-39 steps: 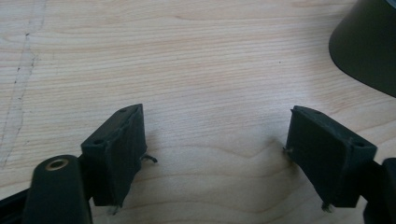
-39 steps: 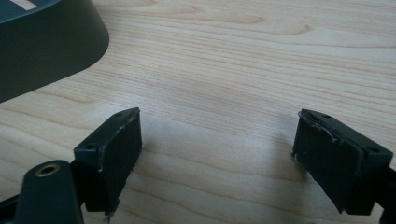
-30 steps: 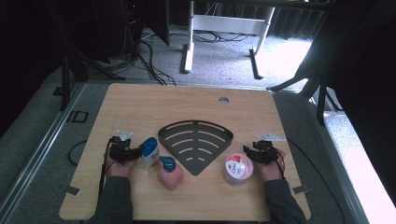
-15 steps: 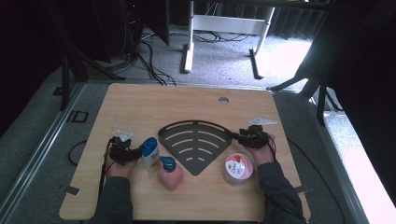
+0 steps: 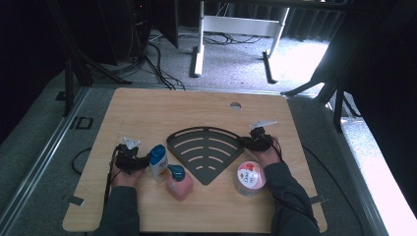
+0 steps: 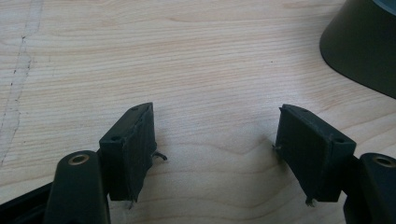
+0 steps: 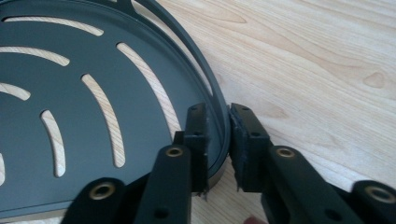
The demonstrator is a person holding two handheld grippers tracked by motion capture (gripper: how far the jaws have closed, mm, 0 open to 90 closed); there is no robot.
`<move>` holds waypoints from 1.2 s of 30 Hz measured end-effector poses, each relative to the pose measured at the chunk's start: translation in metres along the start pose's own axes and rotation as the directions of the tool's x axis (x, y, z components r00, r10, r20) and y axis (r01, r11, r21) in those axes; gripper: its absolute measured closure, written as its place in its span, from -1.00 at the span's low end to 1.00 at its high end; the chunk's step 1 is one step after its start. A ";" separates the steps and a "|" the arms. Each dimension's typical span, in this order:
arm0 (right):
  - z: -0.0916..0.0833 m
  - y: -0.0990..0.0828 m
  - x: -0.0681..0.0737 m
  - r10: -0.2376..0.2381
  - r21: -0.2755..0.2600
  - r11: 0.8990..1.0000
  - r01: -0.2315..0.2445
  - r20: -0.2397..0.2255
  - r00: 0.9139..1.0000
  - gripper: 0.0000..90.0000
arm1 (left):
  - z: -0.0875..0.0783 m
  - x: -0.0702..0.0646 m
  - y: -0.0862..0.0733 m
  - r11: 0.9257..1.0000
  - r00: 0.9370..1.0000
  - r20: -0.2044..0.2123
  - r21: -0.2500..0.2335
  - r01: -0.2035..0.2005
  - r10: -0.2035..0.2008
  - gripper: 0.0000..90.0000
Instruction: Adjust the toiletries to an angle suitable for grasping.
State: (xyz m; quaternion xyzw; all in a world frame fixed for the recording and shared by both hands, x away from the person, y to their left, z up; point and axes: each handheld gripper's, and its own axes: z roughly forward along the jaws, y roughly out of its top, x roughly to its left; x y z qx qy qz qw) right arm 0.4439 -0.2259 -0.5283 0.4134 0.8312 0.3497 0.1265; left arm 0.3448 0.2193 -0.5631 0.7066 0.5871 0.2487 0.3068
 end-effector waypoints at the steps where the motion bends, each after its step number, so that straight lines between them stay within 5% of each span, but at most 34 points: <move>1: -0.001 0.000 0.000 -0.002 -0.002 1.000 0.002 -0.002 1.000 0.81 | 0.000 0.000 0.000 1.000 1.000 0.000 0.000 0.000 0.000 -0.36; 21: -0.015 -0.011 -0.015 -0.067 -0.004 0.998 0.067 -0.011 0.998 0.90 | -0.001 0.000 0.000 1.000 1.000 0.005 -0.002 -0.003 0.003 -0.33; 27: -0.016 -0.013 -0.016 -0.059 -0.008 0.998 0.059 -0.014 0.998 0.88 | -0.002 -0.001 -0.001 1.000 1.000 0.015 -0.009 -0.013 0.013 -0.15; 32: -0.020 -0.017 -0.013 -0.034 -0.038 0.999 0.033 -0.027 0.999 0.53 | -0.008 0.000 -0.003 1.000 1.000 0.015 -0.005 -0.008 0.008 0.21; 36: -0.032 -0.019 -0.009 -0.023 -0.093 0.995 0.021 -0.022 1.000 0.37 | -0.026 0.002 -0.002 0.999 0.997 0.080 -0.041 0.002 0.001 0.51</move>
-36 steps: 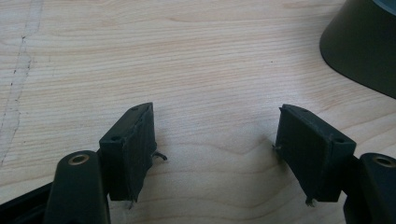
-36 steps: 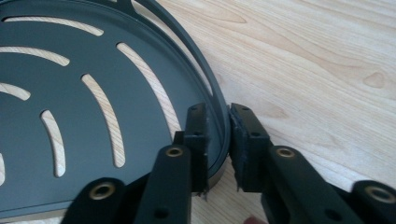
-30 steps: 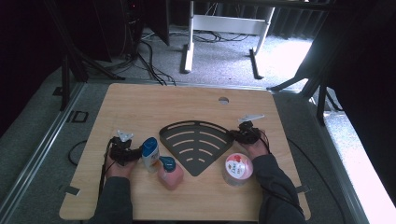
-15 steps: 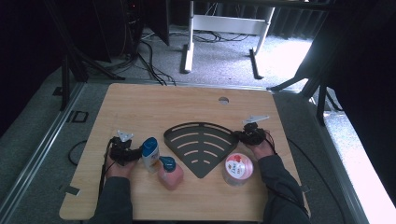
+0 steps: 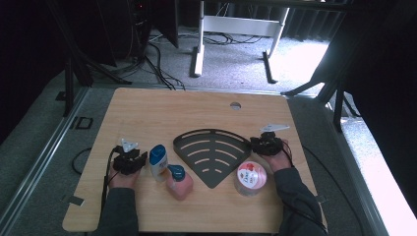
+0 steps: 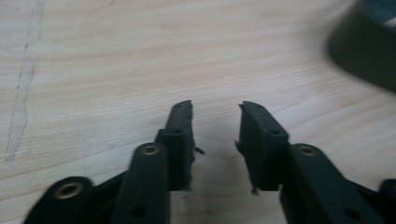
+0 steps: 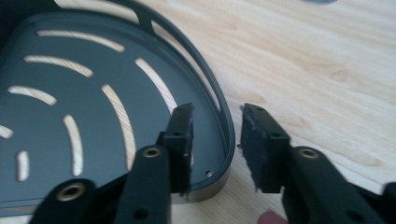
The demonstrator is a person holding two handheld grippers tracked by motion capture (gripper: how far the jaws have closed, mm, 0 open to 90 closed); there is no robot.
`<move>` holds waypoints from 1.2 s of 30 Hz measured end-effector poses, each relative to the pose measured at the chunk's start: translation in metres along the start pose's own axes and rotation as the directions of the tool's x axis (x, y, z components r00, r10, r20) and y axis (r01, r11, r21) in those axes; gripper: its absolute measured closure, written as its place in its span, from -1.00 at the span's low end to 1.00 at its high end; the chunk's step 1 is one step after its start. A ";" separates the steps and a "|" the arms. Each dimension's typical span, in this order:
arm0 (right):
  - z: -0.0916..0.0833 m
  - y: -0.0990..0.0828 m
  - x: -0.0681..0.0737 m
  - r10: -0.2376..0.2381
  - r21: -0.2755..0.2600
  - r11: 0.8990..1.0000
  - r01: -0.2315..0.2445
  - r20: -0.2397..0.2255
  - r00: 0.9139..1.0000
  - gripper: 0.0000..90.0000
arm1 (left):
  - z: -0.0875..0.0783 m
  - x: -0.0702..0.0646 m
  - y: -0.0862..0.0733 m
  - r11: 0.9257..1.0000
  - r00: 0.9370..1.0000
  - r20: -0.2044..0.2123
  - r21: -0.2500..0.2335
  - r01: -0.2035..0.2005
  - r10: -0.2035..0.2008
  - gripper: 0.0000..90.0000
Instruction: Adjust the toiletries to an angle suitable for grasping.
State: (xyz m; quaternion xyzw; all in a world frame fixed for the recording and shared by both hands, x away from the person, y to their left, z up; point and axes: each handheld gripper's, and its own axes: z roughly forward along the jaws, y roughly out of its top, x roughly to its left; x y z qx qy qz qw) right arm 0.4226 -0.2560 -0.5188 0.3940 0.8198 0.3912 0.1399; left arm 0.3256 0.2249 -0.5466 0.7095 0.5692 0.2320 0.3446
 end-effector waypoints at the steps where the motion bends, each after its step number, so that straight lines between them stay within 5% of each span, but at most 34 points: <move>1: -0.004 0.000 0.001 0.004 -0.011 1.000 -0.003 0.005 1.000 0.35 | -0.005 -0.001 0.000 1.000 1.000 0.012 -0.005 0.003 -0.003 0.55; 7: -0.029 -0.006 0.002 0.022 -0.064 0.998 -0.019 0.038 0.999 0.30 | -0.040 -0.006 -0.007 0.999 0.999 0.053 -0.048 0.004 -0.001 0.99; 18: -0.055 -0.032 0.001 0.048 -0.081 0.996 -0.041 0.081 0.996 0.26 | -0.075 -0.034 -0.044 0.997 0.985 0.154 -0.009 -0.075 0.075 1.00; 31: -0.054 -0.042 0.003 0.056 -0.063 0.997 -0.051 0.078 0.995 0.25 | -0.064 -0.062 -0.043 0.978 0.954 0.220 -0.019 -0.206 0.205 1.00; 36: -0.054 -0.047 0.003 0.062 -0.059 0.997 -0.058 0.080 0.995 0.25 | -0.056 -0.068 -0.038 0.973 0.953 0.201 -0.019 -0.230 0.229 1.00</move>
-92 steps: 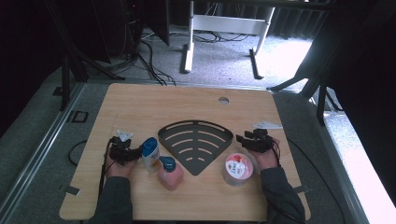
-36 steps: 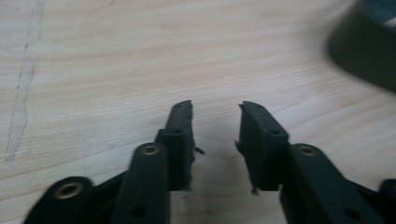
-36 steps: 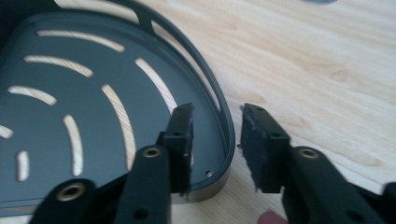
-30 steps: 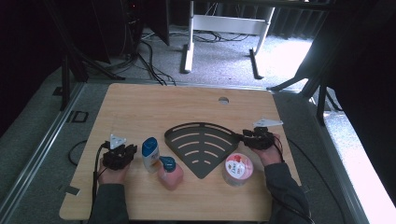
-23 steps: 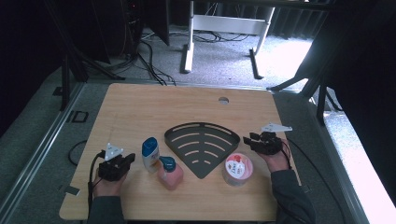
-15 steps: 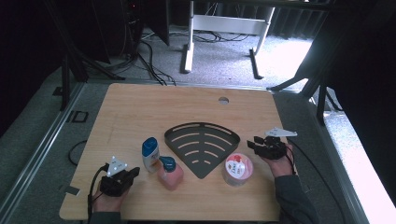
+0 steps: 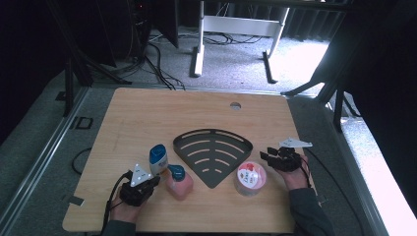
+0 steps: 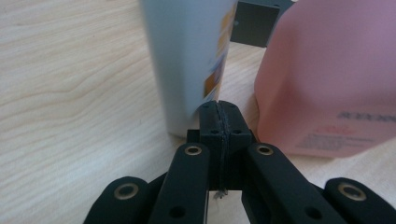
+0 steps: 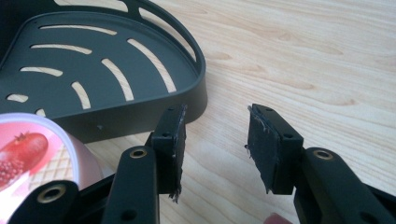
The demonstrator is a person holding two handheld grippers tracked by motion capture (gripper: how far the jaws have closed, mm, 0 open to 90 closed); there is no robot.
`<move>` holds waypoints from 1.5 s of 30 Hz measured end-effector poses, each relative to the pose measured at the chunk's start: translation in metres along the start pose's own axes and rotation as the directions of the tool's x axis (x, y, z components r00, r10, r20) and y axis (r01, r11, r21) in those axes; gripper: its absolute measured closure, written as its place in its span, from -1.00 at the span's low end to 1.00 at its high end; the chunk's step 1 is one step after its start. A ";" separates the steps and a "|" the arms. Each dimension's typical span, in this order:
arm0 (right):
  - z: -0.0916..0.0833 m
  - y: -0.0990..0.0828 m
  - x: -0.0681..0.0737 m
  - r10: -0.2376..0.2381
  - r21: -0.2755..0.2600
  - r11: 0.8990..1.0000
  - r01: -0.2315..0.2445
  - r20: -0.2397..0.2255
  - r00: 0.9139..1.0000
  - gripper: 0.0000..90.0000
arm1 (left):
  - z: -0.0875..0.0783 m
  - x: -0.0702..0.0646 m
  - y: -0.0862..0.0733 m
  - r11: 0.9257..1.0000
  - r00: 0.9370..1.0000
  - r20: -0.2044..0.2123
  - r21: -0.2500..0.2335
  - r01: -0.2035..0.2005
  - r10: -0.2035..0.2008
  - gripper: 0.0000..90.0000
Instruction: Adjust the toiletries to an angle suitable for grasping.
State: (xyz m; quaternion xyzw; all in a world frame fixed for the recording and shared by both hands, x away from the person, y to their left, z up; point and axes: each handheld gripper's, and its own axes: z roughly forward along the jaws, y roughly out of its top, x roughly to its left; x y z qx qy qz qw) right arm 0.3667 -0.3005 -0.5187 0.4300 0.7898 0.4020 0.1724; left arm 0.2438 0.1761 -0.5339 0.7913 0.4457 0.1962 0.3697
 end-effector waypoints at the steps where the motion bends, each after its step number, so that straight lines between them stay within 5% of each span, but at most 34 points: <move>1: 0.000 -0.001 -0.001 0.001 0.001 1.000 -0.001 0.000 1.000 0.25 | 0.002 0.001 0.001 1.000 1.000 -0.001 0.002 -0.004 0.004 1.00; 15: -0.002 -0.014 -0.003 0.040 -0.006 0.999 -0.040 -0.002 0.999 0.27 | 0.036 0.016 0.025 0.999 0.998 -0.061 0.029 -0.018 0.020 0.99; 32: -0.005 -0.022 -0.006 0.065 -0.005 0.998 -0.065 0.000 0.998 0.28 | 0.069 0.038 0.049 0.998 0.997 -0.048 0.033 -0.062 0.064 0.96; 41: -0.005 -0.025 -0.004 0.065 -0.001 0.998 -0.065 -0.007 0.998 0.28 | 0.038 0.023 0.043 0.999 0.998 0.055 -0.029 -0.035 0.037 0.81; 45: -0.005 -0.025 -0.003 0.064 -0.001 0.998 -0.064 -0.007 0.998 0.28 | 0.023 0.016 0.037 0.999 0.998 0.067 -0.046 -0.018 0.021 0.71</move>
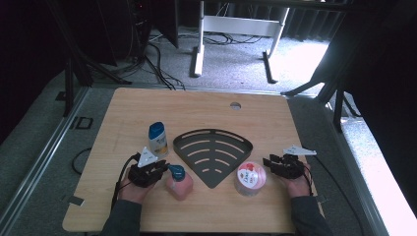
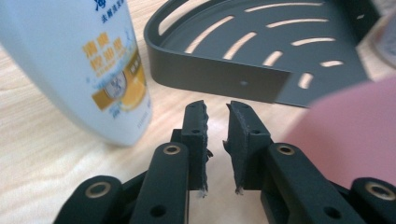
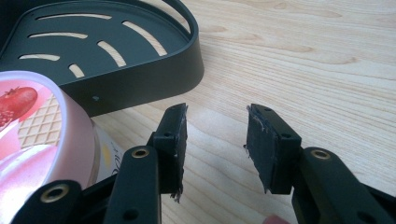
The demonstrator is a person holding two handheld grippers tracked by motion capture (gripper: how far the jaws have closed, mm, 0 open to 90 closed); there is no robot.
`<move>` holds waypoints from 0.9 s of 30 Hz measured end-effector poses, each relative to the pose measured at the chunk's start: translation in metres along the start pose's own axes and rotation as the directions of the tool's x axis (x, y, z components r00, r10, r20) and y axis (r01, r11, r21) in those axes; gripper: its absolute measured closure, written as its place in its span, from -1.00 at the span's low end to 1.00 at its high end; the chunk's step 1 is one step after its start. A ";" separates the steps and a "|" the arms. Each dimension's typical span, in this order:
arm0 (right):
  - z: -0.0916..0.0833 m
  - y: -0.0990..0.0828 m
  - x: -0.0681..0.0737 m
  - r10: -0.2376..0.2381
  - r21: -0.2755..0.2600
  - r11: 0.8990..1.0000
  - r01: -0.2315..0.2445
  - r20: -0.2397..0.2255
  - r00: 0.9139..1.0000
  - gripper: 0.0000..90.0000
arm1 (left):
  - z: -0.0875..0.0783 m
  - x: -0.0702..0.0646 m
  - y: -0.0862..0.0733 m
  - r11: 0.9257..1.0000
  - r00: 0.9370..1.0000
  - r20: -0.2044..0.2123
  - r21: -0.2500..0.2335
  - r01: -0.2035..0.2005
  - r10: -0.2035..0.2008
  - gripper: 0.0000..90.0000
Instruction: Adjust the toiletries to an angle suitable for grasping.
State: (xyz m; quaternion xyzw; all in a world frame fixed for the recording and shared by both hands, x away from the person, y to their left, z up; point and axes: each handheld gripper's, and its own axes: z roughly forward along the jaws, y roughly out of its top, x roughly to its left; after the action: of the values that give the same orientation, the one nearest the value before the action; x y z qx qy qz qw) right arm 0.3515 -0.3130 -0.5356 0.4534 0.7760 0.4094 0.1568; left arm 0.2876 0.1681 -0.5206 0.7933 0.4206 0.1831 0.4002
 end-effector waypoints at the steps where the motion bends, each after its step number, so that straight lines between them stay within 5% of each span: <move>1: 0.000 0.000 0.000 -0.001 -0.001 1.000 0.001 0.000 1.000 0.28 | -0.006 -0.003 -0.003 1.000 1.000 0.002 0.003 0.017 -0.017 0.70; 12: 0.001 -0.001 0.000 -0.001 0.001 1.000 0.001 -0.003 1.000 0.28 | -0.039 -0.022 -0.023 0.997 0.995 0.075 -0.042 0.069 -0.066 0.66; 21: 0.002 -0.001 0.001 -0.003 0.003 1.000 0.003 -0.007 1.000 0.28 | -0.053 -0.048 -0.028 0.998 0.989 0.145 -0.070 0.007 0.003 0.96; 27: 0.003 -0.001 0.002 -0.003 0.006 1.000 0.003 -0.010 1.000 0.28 | -0.049 -0.067 -0.026 0.997 0.973 0.226 -0.063 -0.041 0.054 0.99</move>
State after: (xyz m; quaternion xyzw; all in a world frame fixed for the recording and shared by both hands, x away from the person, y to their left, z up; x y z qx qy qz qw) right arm 0.3521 -0.3103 -0.5382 0.4508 0.7786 0.4092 0.1523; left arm 0.2037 0.1456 -0.5080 0.8070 0.3476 0.1128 0.4639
